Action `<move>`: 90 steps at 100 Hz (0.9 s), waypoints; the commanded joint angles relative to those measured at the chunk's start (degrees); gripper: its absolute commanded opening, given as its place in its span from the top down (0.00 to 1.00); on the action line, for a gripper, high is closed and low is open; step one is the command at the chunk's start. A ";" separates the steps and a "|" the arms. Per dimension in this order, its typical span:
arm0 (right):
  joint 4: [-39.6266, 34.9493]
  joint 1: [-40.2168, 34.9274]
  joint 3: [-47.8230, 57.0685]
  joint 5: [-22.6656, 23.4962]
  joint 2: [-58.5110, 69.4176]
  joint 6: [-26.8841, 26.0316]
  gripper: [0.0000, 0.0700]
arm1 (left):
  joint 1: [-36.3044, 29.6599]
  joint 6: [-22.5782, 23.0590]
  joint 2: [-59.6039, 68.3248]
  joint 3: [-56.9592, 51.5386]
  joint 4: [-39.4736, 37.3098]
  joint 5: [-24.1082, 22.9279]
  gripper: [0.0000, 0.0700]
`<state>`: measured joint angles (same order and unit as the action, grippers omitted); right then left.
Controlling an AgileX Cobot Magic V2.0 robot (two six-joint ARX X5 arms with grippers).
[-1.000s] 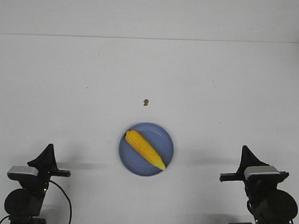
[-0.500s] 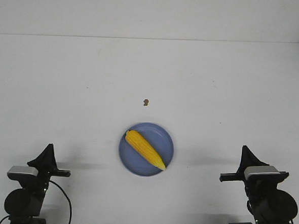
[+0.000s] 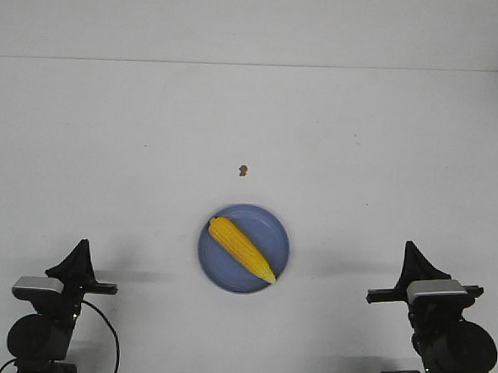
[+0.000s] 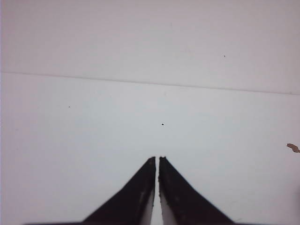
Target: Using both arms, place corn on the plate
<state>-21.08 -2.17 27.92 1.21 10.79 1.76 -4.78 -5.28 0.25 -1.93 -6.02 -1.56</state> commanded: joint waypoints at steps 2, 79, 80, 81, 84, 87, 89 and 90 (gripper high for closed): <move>3.48 0.04 -2.78 -0.17 -2.80 1.09 0.99 | 0.00 0.09 -0.07 1.14 -0.79 0.02 0.98; 27.21 0.83 -27.21 0.22 -10.71 -0.90 0.99 | -0.02 0.09 -0.07 1.14 -0.83 0.02 0.98; 27.26 0.87 -27.21 0.20 -10.71 -0.90 0.99 | -0.02 0.09 -0.07 1.14 -0.83 0.02 0.98; 27.30 0.94 -27.21 0.20 -10.71 -0.90 0.99 | 0.00 0.11 -0.07 1.14 -0.83 0.02 0.98; 27.52 1.14 -27.21 0.22 -10.71 -0.90 0.99 | -0.02 0.11 -0.07 1.14 -0.87 0.02 0.98; 27.78 1.33 -27.21 0.22 -10.71 -0.90 0.99 | -0.02 0.09 -0.07 1.14 -0.90 0.02 0.98; 27.96 1.46 -27.21 0.22 -10.71 -0.90 0.99 | -0.02 0.09 -0.07 1.14 -0.90 0.02 0.98; 28.00 1.51 -27.21 0.24 -10.71 -0.90 0.99 | -0.02 0.09 -0.07 1.14 -0.90 0.02 0.98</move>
<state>5.91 -0.97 0.84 1.43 0.08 1.45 -4.78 -5.28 0.25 -1.93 -6.02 -1.56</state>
